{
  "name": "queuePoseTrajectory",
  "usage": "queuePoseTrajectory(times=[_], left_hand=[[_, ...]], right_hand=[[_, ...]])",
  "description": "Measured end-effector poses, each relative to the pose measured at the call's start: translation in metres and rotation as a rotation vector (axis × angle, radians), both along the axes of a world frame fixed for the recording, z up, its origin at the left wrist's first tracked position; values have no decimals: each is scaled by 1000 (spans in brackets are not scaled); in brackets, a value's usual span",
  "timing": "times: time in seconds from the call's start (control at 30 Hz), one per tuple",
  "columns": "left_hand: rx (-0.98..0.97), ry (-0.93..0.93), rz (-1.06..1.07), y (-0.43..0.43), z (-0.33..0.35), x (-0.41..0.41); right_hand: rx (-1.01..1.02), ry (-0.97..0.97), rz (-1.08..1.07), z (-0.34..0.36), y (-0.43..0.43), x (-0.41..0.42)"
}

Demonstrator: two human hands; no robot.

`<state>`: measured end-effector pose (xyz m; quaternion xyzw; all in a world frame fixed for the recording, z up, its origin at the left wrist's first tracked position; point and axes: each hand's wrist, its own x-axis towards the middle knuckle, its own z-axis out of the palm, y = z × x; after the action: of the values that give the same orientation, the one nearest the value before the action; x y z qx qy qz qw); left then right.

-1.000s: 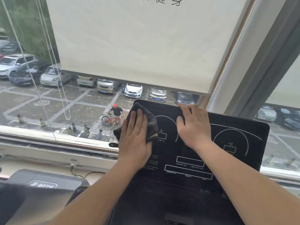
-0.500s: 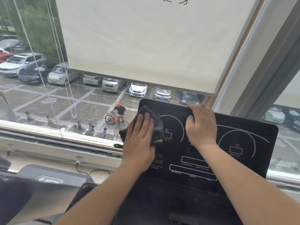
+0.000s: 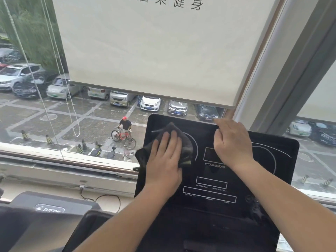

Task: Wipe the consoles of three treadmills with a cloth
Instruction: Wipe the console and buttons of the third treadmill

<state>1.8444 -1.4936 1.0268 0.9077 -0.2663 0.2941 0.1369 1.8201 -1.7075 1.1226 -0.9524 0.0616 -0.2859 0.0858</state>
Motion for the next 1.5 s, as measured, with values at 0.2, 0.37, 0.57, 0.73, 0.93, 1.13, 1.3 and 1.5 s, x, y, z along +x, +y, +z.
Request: queuePoseTrajectory(times=[0.2, 0.37, 0.57, 0.73, 0.93, 1.13, 1.3, 1.5], left_hand=[[353, -170, -272, 21, 0, 21], [-125, 20, 70, -21, 31, 18], [380, -128, -350, -12, -34, -12], [306, -194, -270, 28, 9, 39], [-106, 69, -4, -26, 8, 1], [217, -142, -203, -14, 22, 17], [-73, -36, -28, -51, 47, 10], [303, -199, -278, -37, 10, 7]], right_hand=[[44, -36, -94, -13, -22, -12], [147, -140, -83, -21, -17, -9], [82, -209, -75, -27, -22, -8], [96, -258, -108, -31, -20, -4], [82, -272, -122, -33, -20, -1], [86, -227, -93, -28, -20, -5], [20, -156, -25, -16, -31, -15], [-133, -101, -196, -6, -78, -32]])
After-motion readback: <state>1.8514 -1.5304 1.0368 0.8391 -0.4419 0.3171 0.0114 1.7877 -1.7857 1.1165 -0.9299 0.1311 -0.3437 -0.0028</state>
